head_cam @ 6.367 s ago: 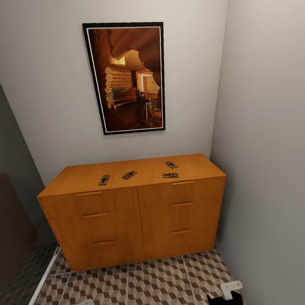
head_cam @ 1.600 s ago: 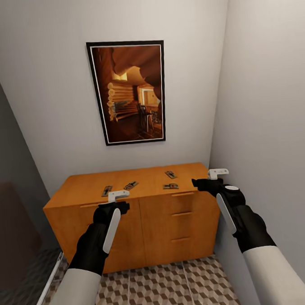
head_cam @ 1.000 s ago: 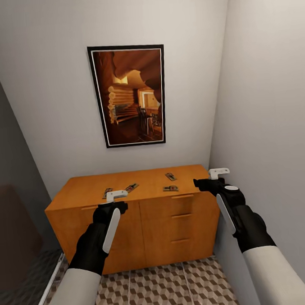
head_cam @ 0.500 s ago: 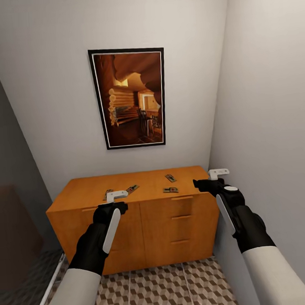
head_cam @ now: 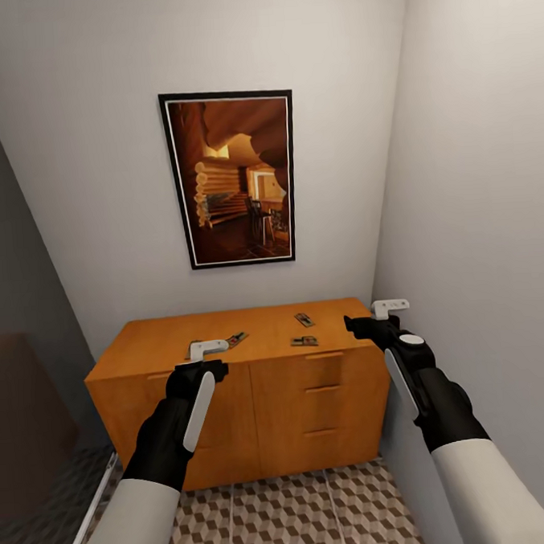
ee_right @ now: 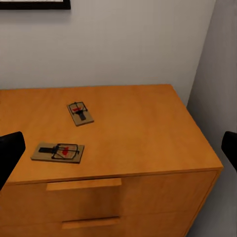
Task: Take the four mousetraps from the cabinet in the bathroom and place them on the bathroom floor. Make sure all four end up on the same floor surface, and ensure that at least two of them are either under or directly next to the same bathroom sink.
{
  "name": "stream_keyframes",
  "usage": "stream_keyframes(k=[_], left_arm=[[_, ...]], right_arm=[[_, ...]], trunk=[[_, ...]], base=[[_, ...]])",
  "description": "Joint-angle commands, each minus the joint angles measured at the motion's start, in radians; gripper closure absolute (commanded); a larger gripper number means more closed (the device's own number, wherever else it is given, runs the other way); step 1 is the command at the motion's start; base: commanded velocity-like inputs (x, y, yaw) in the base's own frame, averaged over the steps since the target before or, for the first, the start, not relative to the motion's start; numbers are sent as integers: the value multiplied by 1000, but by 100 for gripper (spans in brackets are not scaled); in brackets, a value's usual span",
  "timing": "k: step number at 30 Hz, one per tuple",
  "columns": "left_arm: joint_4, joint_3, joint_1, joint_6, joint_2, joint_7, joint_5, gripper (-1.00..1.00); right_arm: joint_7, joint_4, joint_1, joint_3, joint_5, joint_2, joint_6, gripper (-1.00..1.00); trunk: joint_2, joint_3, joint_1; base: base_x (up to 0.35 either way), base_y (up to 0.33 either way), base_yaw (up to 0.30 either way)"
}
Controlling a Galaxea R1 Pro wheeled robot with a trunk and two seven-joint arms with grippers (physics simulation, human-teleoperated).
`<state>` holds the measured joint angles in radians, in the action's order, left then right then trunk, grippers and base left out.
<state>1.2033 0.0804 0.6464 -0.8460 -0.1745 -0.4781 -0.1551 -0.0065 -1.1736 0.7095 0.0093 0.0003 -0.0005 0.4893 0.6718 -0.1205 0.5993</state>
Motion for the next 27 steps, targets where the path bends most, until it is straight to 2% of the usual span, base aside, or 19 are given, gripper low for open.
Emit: stream_keyframes(k=[1,7,15,19,27], left_arm=[[1,1,1,-2,0,-10,-11,-100],[2,2,1,-2,0,-13,-11,-100],[2,2,1,-2,0,-15,-11,-100],[2,3,1,-2,0,-15,-11,-100],[0,2,1,-2,0,-12,-11,-100]], right_arm=[[-1,0,1,1,0,0,4,-100],[0,14,1,5,0,0,1,-100],[3,39,1,90,-1,0,5,-100],[3,41,1,120,0,1,16,-100],[1,36,1,138,8,1,142,-100]], trunk=[[-6,1,-4],[-48,20,-27],[-104,45,-57],[-132,58,-73],[-188,83,-103]], base=[[0,0,0],[0,0,0],[0,0,0],[0,0,0],[0,0,0]])
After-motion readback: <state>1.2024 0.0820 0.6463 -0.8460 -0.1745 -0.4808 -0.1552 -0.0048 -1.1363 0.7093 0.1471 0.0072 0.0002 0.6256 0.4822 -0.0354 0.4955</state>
